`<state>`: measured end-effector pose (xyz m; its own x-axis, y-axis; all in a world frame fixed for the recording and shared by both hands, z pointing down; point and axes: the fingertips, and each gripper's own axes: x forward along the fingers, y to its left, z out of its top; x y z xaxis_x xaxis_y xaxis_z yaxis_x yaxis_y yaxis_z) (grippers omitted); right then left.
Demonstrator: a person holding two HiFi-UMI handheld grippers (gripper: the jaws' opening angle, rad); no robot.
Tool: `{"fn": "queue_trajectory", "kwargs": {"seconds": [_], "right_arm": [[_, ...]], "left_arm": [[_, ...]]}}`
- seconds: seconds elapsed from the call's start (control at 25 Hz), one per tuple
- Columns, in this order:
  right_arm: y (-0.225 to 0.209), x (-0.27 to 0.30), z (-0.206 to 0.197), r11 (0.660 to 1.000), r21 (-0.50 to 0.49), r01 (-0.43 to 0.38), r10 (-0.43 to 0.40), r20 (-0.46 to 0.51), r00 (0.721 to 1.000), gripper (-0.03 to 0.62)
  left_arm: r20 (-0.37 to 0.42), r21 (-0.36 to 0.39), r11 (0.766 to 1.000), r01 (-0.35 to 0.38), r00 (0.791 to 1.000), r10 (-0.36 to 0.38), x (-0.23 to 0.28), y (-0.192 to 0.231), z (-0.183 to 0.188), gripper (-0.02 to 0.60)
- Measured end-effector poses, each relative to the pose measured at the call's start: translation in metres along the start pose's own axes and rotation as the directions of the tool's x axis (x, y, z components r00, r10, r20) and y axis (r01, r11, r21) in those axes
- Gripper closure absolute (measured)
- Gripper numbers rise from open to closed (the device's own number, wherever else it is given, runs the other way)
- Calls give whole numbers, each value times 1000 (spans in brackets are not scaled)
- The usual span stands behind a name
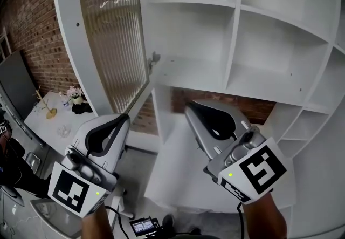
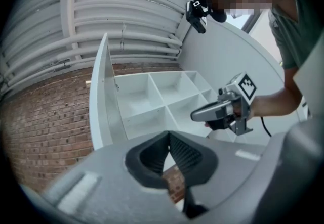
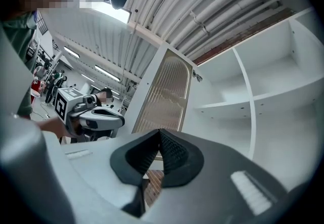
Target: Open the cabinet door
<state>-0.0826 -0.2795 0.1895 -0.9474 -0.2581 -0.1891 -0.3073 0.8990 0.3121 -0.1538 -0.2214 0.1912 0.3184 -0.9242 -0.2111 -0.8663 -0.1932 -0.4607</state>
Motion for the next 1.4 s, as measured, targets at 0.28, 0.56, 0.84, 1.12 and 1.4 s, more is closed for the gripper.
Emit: {"fn": "queue_trajectory", "kwargs": {"seconds": [0.28, 0.56, 0.84, 1.12, 1.4], "right_arm": [[-12, -16, -3, 999, 19, 34, -33, -14, 999, 588], [-25, -31, -10, 997, 58, 57, -55, -29, 998, 589], [-25, -39, -25, 997, 53, 51, -47, -83, 995, 589], [-25, -40, -26, 997, 64, 40, -34, -86, 996, 589], [-24, -40, -28, 997, 69, 31, -25, -90, 996, 589]], "left_arm": [[-40, -3, 999, 39, 998, -39, 19, -20, -6, 580], [-32, -8, 997, 76, 997, -76, 39, -35, -2, 579], [-32, -14, 995, 101, 994, -101, 51, -47, -5, 580], [-35, -18, 994, 110, 993, -111, 53, -51, -8, 579], [-37, -19, 994, 111, 993, -112, 54, -53, -8, 580]]}}
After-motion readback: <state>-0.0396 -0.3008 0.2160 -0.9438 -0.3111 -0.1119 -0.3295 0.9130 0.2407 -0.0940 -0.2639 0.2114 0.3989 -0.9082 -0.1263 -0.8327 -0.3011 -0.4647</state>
